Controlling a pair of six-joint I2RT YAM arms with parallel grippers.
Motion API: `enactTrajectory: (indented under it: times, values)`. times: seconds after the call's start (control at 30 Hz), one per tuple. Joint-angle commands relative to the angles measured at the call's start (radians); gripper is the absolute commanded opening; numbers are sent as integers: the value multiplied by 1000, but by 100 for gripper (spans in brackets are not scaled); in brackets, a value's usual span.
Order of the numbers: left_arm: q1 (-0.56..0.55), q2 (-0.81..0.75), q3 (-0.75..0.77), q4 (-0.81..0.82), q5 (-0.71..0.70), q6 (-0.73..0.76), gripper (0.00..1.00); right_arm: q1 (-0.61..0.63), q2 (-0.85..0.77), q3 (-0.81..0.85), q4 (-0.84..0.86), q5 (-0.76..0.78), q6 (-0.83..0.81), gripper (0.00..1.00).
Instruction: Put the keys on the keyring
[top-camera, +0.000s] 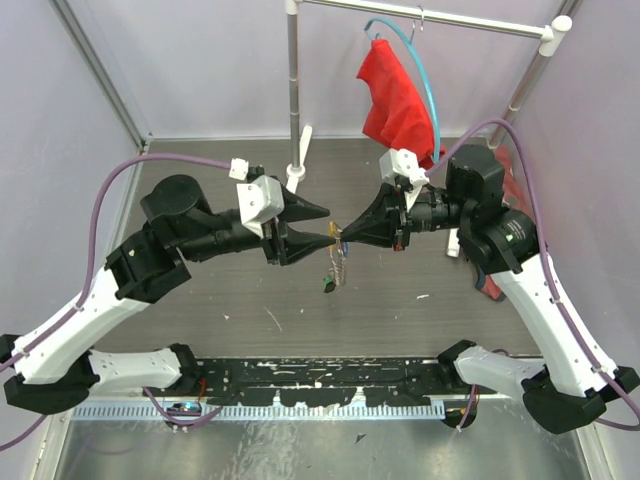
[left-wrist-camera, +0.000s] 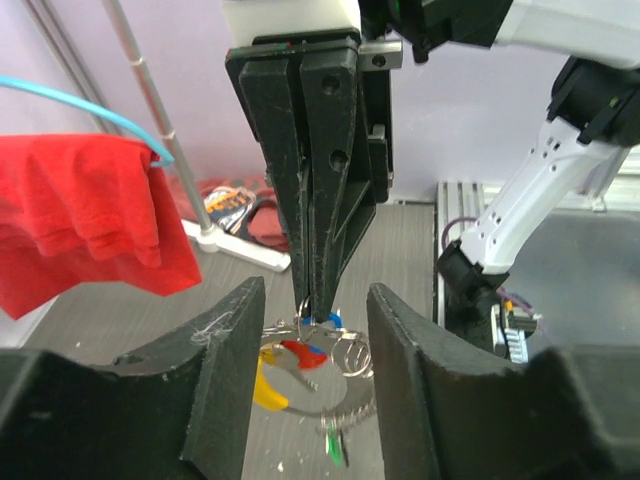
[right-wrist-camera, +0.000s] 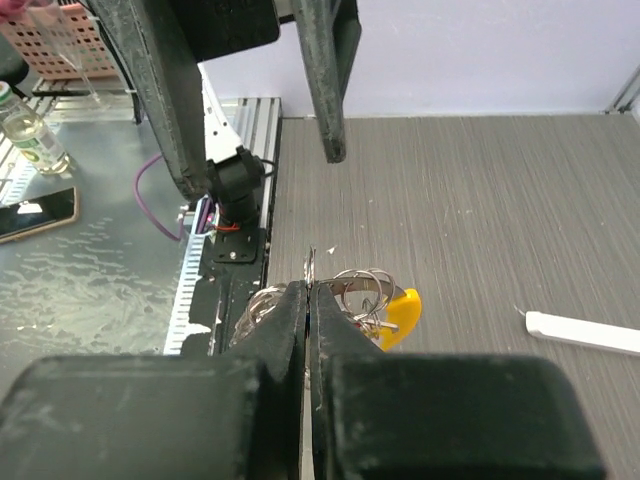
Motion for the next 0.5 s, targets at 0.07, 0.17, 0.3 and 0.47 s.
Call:
enactTrajectory:
  times: [0.07, 0.17, 0.3, 0.47]
  values:
    - [2, 50, 101, -237, -13, 92, 38, 5, 5, 57, -59, 33, -78, 1]
    - [2, 88, 145, -303, 17, 108, 35, 4, 7, 56, -60, 33, -82, 1]
    - [2, 116, 172, -333, 47, 116, 39, 4, 11, 55, -66, 33, -86, 1]
    - [2, 147, 201, -378, 28, 133, 39, 4, 12, 55, -69, 24, -89, 1]
